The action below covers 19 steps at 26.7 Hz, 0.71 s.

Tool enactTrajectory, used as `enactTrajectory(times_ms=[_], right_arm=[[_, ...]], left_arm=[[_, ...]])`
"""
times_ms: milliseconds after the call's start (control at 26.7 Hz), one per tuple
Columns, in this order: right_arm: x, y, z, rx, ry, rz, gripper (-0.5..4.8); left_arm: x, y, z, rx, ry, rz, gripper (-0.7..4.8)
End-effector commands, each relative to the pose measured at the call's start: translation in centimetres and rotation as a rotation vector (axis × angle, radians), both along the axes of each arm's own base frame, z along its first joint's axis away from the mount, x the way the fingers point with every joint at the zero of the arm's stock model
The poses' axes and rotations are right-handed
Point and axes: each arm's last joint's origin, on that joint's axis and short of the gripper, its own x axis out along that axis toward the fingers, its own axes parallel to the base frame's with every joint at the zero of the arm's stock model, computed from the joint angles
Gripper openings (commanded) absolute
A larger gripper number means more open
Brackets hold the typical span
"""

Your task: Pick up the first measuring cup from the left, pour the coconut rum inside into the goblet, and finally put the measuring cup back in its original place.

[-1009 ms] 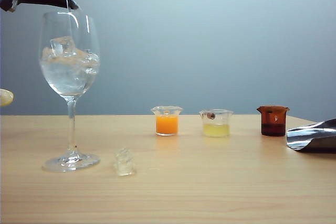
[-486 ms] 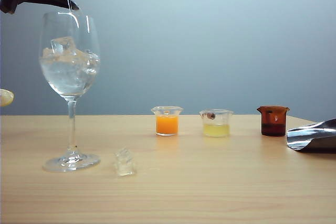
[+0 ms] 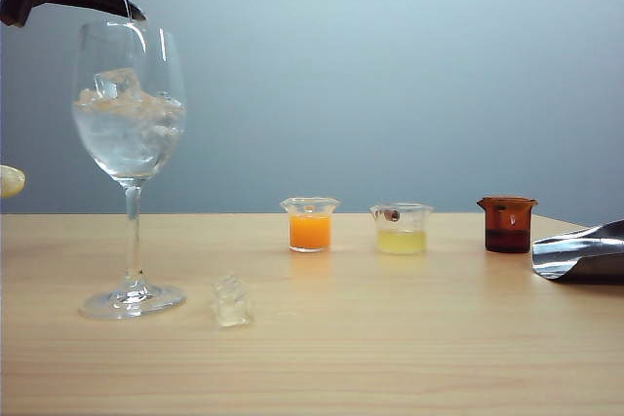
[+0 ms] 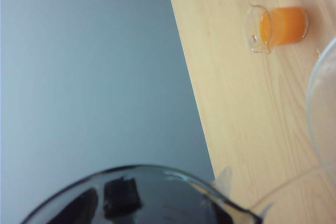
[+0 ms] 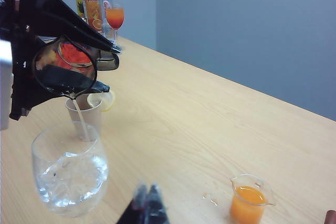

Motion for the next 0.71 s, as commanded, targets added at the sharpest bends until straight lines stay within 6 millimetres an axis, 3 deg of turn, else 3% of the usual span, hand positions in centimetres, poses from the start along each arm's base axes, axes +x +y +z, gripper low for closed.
enactTrajectory(times_ms=[37, 374, 710], right_arm=[[-0.03, 0.01, 0.43, 0.015, -0.019, 0.004, -0.09], [0.05, 0.09, 0.32, 0.010, -0.015, 0.004, -0.09], [0.05, 0.08, 0.36, 0.013, -0.017, 0.003, -0.09]], left_arm=[[-0.07, 0.00, 0.37, -0.003, -0.023, -0.002, 1.78], [-0.08, 0.01, 0.29, -0.057, 0.025, 0.015, 1.78], [0.05, 0.07, 0.41, -0.431, 0.270, 0.141, 1.78]])
